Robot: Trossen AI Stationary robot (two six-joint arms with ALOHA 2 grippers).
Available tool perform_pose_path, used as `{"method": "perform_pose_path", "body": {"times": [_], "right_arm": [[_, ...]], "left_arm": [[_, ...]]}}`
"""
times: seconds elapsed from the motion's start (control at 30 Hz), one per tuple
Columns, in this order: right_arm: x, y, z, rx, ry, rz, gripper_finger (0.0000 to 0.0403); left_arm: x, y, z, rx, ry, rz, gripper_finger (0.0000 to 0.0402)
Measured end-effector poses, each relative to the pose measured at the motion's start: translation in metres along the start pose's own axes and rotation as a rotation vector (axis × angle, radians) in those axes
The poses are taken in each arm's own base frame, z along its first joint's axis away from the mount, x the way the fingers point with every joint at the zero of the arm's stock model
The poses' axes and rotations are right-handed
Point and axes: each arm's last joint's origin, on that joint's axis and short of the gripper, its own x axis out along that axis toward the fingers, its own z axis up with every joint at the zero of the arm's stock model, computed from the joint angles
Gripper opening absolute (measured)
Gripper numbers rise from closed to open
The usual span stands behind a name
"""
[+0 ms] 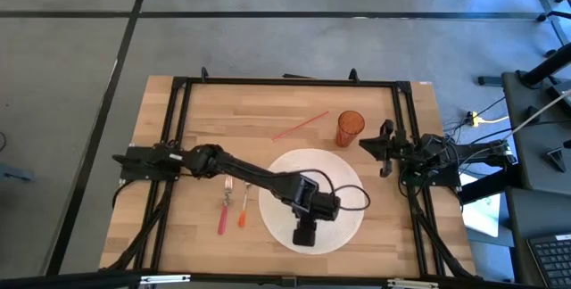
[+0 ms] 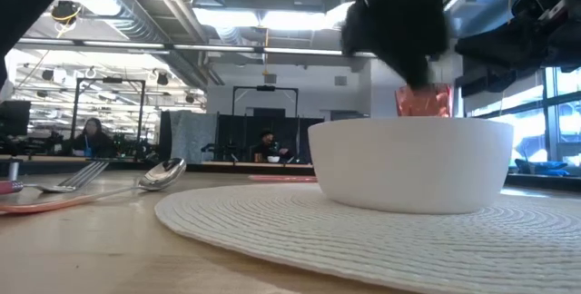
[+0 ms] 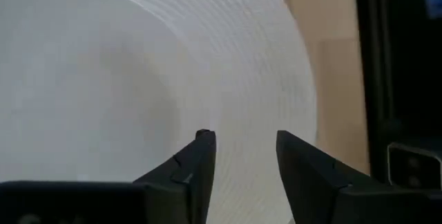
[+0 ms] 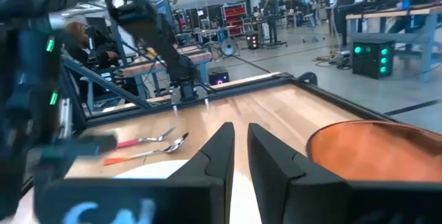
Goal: Pick & Place Utensil
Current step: Put the orange cup on the white mat to the top right of the white bowl
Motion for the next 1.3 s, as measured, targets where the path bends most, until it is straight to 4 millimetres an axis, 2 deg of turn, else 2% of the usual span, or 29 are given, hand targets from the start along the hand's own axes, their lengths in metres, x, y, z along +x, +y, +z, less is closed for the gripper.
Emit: {"method": "perform_pose_path", "body": {"times": [0.07,0.2,0.3,0.4,0.53,0.67,0.77,0.9,1.0,1.17,1.23,1.3], "right_arm": [[0.000,0.000,0.000,0.002,0.002,0.010,0.0044],[0.000,0.001,-0.001,0.023,0.015,0.052,0.0044],[0.000,0.002,-0.001,0.024,0.023,0.080,0.0044],[0.000,0.003,-0.002,0.024,0.029,0.095,0.0044],[0.000,0.003,-0.002,0.023,0.034,0.110,0.0044],[0.000,0.003,-0.002,0.023,0.034,0.110,0.0044],[0.000,0.003,-0.002,0.023,0.034,0.110,0.0044],[0.000,0.003,-0.002,0.019,0.034,0.110,0.0044],[0.000,0.003,-0.002,0.012,0.035,0.118,0.0044],[0.000,0.003,-0.002,-0.025,0.032,0.118,0.0044],[0.000,0.003,-0.002,-0.049,0.031,0.118,0.0044],[0.000,0.003,-0.002,-0.075,0.029,0.119,0.0044]], "left_arm": [[-0.029,0.000,-0.004,0.027,-0.007,0.125,0.0148],[-0.093,-0.009,-0.016,0.109,-0.133,0.525,0.0138],[-0.141,-0.013,-0.028,0.111,-0.248,0.595,0.0117],[-0.168,-0.007,-0.049,0.112,-0.293,0.619,0.0073],[-0.177,0.010,-0.084,0.118,-0.377,0.510,0.0011],[-0.181,0.035,-0.132,0.118,-0.586,0.275,0.0002],[-0.171,0.059,-0.175,0.100,-0.728,0.210,0.0002],[-0.161,0.082,-0.230,0.029,-0.887,0.264,0.0002],[-0.158,0.088,-0.262,-0.089,-0.931,0.288,0.0002],[-0.159,0.083,-0.296,0.034,-1.148,0.356,0.0002],[-0.155,0.088,-0.306,0.022,-1.263,0.467,0.0002],[-0.149,0.097,-0.314,0.003,-1.293,0.579,0.0002]]}}
